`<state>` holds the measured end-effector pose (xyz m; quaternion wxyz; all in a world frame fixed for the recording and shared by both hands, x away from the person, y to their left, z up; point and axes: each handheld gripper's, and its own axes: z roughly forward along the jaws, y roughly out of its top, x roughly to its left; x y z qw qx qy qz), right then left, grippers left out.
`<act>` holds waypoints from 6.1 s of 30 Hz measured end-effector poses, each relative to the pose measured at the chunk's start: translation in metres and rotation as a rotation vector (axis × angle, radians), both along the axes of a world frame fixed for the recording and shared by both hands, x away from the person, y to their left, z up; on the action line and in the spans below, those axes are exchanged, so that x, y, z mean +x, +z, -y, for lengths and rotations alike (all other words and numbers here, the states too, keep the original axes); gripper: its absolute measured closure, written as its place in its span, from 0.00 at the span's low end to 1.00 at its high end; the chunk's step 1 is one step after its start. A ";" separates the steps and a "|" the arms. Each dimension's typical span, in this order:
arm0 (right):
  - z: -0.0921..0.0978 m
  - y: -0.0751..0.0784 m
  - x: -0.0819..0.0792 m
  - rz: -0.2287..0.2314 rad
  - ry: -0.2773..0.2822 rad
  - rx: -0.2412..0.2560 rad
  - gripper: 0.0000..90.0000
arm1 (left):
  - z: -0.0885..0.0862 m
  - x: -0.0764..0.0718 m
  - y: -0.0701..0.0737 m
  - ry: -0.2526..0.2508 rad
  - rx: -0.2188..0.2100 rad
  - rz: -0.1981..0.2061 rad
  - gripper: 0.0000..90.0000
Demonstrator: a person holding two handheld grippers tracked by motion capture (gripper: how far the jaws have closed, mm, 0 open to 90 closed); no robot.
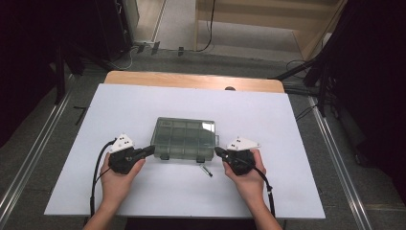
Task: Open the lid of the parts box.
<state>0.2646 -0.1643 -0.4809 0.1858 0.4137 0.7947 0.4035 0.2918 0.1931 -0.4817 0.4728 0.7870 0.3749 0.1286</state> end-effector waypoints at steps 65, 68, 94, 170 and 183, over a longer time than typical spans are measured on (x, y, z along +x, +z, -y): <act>-0.003 0.044 0.055 0.159 -0.101 0.162 1.00 | 0.018 0.074 0.023 0.115 -0.106 0.090 0.00; -0.003 0.044 0.058 0.162 -0.106 0.156 1.00 | 0.022 0.082 0.022 0.159 -0.073 0.078 0.12; 0.011 0.028 0.054 0.170 -0.101 0.142 0.56 | 0.027 0.094 0.025 0.238 -0.033 0.080 0.91; -0.008 0.013 0.149 -0.070 -0.370 0.252 0.97 | 0.030 0.146 0.016 0.303 -0.073 -0.054 0.96; -0.005 -0.001 0.161 -0.116 -0.368 0.269 0.98 | 0.025 0.158 0.009 0.306 -0.113 -0.131 0.97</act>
